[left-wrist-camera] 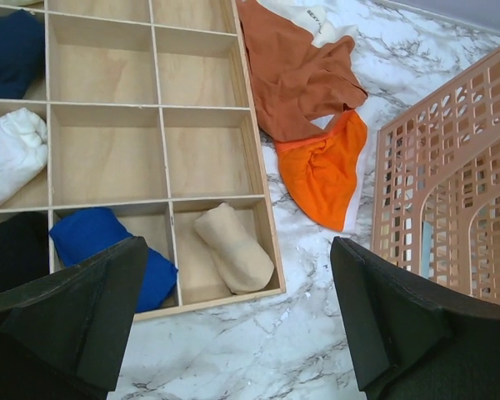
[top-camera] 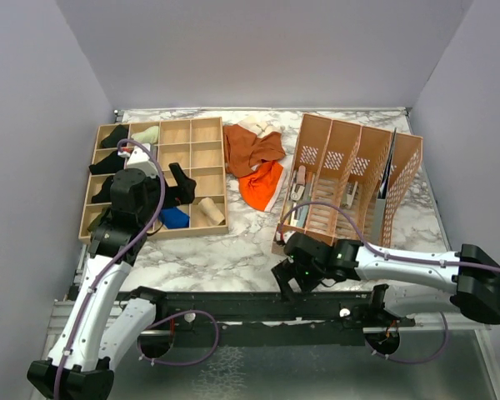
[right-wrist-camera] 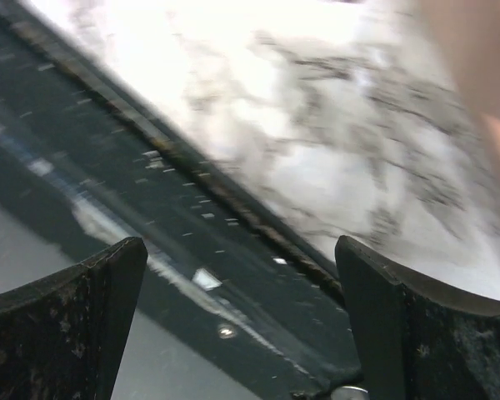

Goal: Roll the underwear
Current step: Move the storage box to the corner of the board.

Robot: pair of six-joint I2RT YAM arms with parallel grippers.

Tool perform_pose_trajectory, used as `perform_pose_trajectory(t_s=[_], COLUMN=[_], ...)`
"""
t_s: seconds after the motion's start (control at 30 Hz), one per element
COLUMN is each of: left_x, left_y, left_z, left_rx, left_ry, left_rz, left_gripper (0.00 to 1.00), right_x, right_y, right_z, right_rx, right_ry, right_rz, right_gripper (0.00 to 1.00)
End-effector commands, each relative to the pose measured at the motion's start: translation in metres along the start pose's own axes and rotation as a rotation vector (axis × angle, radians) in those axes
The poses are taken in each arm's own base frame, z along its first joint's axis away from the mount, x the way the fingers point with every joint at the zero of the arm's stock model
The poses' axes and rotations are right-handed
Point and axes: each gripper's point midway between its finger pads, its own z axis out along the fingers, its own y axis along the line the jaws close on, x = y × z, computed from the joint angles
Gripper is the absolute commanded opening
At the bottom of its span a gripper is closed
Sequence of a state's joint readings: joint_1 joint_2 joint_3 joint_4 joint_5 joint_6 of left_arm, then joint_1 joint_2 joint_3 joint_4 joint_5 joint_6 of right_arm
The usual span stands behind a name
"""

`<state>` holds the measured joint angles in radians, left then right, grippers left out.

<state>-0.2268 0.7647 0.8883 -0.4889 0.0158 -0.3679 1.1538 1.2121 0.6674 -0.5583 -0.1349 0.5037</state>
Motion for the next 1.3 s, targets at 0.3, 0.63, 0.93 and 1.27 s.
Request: perform_pose_trajectory(t_s=[0.3,0.63,0.93,1.27], left_x=[-0.015,-0.010,-0.005,0.009], left_y=[-0.015,-0.019,-0.022,-0.022], left_z=[0.011,0.004,0.002,0.003], left_rx=[0.035,0.068,0.089,0.106], left_ry=[-0.026,-0.020,-0.011,0.020], left_rz=[-0.114,-0.125,-0.129,-0.138], left_gripper=[0.99,0.99,0.99,0.99], right_x=[-0.064,-0.087,-0.120,-0.140], right_y=[-0.140,-0.219,-0.295,-0.285], right_z=[-0.041,-0.059,-0.082,-0.108], right_rx=[0.510,0.558,0.600,0.484], right_ry=[-0.300,-0.327,-0.406,-0.383], right_rz=[0.444,0.556,0.620,0.562], right_gripper=[1.00,1.00,1.00,1.00])
